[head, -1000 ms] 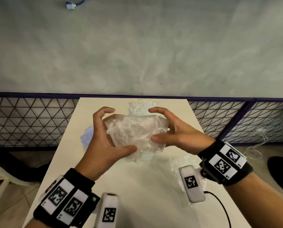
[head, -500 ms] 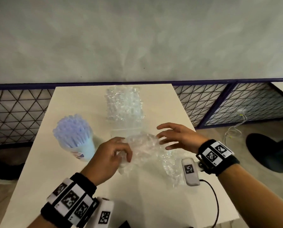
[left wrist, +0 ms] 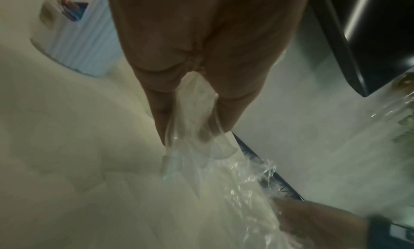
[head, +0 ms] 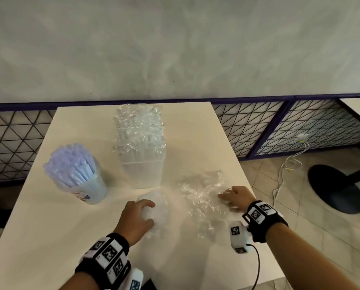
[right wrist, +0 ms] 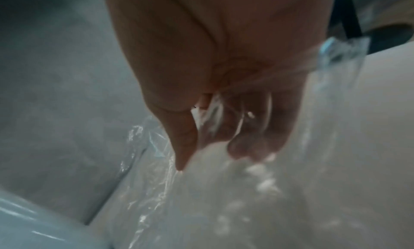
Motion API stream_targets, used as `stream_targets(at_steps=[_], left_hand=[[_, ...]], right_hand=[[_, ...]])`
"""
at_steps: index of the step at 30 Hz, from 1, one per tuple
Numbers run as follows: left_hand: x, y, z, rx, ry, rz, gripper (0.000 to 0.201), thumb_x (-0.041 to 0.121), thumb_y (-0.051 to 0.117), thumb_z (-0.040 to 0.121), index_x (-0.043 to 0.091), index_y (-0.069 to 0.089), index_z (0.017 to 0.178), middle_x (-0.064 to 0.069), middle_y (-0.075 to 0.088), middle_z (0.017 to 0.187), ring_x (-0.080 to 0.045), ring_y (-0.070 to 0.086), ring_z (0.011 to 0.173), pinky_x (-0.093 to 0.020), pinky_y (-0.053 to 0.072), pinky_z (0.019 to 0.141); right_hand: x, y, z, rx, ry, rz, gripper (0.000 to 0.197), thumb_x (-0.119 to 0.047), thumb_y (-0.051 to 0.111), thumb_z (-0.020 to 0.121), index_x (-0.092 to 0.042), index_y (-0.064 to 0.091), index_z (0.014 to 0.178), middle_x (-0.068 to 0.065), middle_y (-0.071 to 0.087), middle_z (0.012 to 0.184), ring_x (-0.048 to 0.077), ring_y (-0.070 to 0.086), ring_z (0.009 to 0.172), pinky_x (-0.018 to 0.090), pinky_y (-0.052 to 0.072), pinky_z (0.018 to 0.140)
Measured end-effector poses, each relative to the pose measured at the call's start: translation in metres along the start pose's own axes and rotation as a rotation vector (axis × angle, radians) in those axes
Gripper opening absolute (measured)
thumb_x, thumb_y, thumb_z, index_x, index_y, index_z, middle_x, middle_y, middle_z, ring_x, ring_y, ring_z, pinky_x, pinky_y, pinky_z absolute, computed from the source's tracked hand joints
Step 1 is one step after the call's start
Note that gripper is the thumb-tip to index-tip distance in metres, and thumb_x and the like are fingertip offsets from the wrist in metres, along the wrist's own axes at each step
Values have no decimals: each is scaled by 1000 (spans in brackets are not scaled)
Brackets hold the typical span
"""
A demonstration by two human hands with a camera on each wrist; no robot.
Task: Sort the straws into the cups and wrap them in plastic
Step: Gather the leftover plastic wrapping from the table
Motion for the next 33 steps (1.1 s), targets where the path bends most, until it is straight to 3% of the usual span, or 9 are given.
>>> stream_targets(at_steps=[3, 6, 9, 14, 20, 22, 26, 30, 33], left_hand=[[13, 7, 3, 9, -80, -107, 27, 41, 75, 79, 34, 64, 103, -2, 54, 118, -19, 55, 114, -24, 38, 91], [31, 12, 4, -69, -110, -315, 61, 81, 68, 55, 35, 70, 96, 6, 64, 116, -11, 60, 110, -33, 47, 98], [61, 18, 1, -236, -37, -518, 76, 89, 69, 43, 36, 75, 98, 11, 71, 112, -12, 65, 110, -45, 50, 103], [101, 15, -6, -396, 43, -775, 70, 76, 62, 64, 23, 76, 106, -7, 67, 122, -32, 64, 115, -45, 53, 99], [111, -4, -4, -235, 210, -519, 18, 32, 63, 93, 28, 80, 89, 5, 68, 108, -8, 66, 105, -28, 48, 92], [113, -11, -7, -234, 217, -506, 18, 36, 65, 91, 26, 80, 89, 2, 69, 109, -8, 66, 104, -28, 47, 89], [115, -21, -12, -295, 188, -605, 57, 65, 63, 66, 19, 78, 95, -1, 72, 110, -16, 68, 104, -31, 52, 87], [120, -27, -11, -243, 211, -503, 25, 39, 66, 88, 18, 80, 89, 9, 75, 101, 4, 66, 88, -21, 42, 77], [113, -32, -8, -286, 174, -551, 20, 29, 63, 90, 18, 80, 88, 10, 73, 93, -3, 65, 86, -20, 45, 72]], right_hand=[[-24, -12, -28, -94, -154, 294, 13, -12, 71, 89, -12, 59, 91, 12, 69, 87, 19, 66, 64, 24, 48, 53], [-41, -20, -57, -192, -306, 434, 14, -6, 64, 93, -14, 64, 104, 11, 72, 87, 19, 67, 61, 24, 49, 53], [-49, -17, -79, -246, -392, 518, 29, -1, 59, 94, -18, 65, 117, 11, 72, 87, 20, 66, 59, 25, 47, 53], [-60, -14, -93, -144, -447, 572, 22, 0, 66, 88, -10, 67, 107, 19, 73, 94, 24, 67, 60, 27, 50, 52], [-71, -27, -98, -240, -456, 428, 33, -22, 79, 73, -4, 65, 97, 11, 69, 92, 25, 66, 78, 34, 55, 58], [-79, -31, -99, -259, -478, 397, 36, -12, 77, 81, -4, 63, 112, 10, 67, 80, 25, 64, 73, 30, 53, 55], [-90, -29, -105, -313, -582, 387, 46, 1, 63, 91, -25, 62, 129, 14, 58, 77, 26, 64, 68, 31, 52, 53], [-95, -19, -106, -388, -587, 465, 37, 2, 62, 90, -22, 71, 116, 15, 60, 82, 26, 62, 63, 29, 51, 51], [-100, -17, -106, -430, -558, 572, 28, 6, 59, 86, -12, 78, 96, 11, 65, 80, 23, 63, 58, 26, 52, 48]])
Point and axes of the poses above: each hand's wrist, its own z-axis towards the middle knuckle, its own y-axis out of the palm, x = y × z, the point moved 2 cm from there along z, towards the middle knuckle
